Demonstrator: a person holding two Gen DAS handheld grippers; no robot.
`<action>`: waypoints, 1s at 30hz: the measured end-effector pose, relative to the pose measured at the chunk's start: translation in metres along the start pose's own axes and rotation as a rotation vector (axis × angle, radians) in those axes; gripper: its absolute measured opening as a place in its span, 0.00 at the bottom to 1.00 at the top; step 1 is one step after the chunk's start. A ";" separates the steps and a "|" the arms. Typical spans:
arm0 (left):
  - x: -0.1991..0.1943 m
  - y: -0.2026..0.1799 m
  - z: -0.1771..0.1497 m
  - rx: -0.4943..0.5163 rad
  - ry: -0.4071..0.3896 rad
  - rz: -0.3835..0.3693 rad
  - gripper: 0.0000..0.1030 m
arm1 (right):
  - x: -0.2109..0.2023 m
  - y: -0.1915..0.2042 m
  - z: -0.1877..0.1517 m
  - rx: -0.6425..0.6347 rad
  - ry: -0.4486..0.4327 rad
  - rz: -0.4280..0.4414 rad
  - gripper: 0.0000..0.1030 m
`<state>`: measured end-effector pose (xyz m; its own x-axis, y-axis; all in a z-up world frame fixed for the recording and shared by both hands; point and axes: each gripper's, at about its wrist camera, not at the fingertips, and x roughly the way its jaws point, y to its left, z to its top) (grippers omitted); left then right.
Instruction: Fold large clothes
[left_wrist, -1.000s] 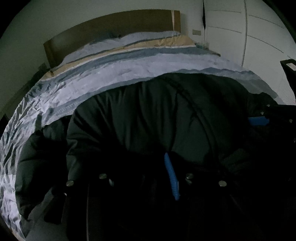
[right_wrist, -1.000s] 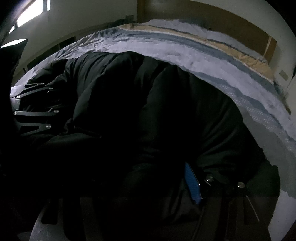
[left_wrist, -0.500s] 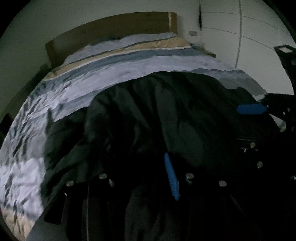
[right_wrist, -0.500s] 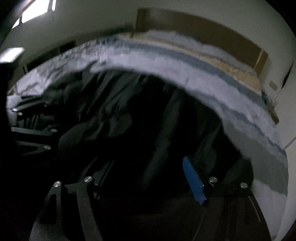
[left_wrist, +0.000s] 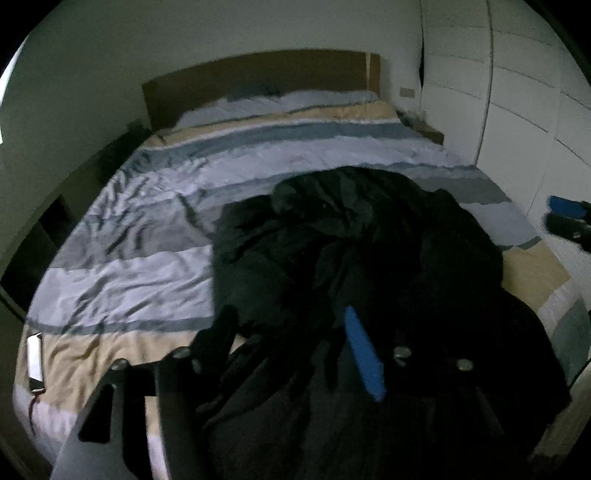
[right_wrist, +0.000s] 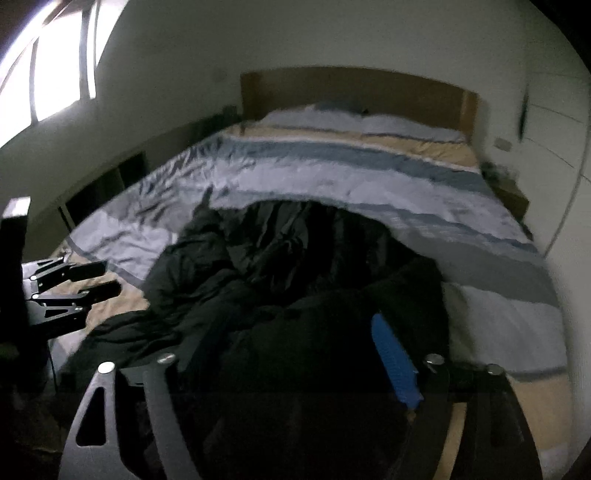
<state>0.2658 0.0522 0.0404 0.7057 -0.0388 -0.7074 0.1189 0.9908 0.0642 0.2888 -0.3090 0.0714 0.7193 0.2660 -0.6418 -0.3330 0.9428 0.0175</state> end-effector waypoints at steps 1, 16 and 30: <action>-0.014 0.006 -0.007 -0.004 -0.010 -0.001 0.60 | -0.014 -0.003 -0.003 0.004 -0.012 -0.004 0.87; -0.086 0.137 -0.146 -0.259 0.059 0.102 0.66 | -0.128 -0.105 -0.156 0.301 0.019 -0.182 0.99; -0.020 0.166 -0.200 -0.389 0.159 0.053 0.66 | -0.029 -0.116 -0.228 0.426 0.232 -0.194 0.99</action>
<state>0.1315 0.2434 -0.0752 0.5839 0.0039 -0.8118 -0.2090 0.9670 -0.1457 0.1673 -0.4720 -0.0868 0.5727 0.0723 -0.8166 0.1052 0.9814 0.1606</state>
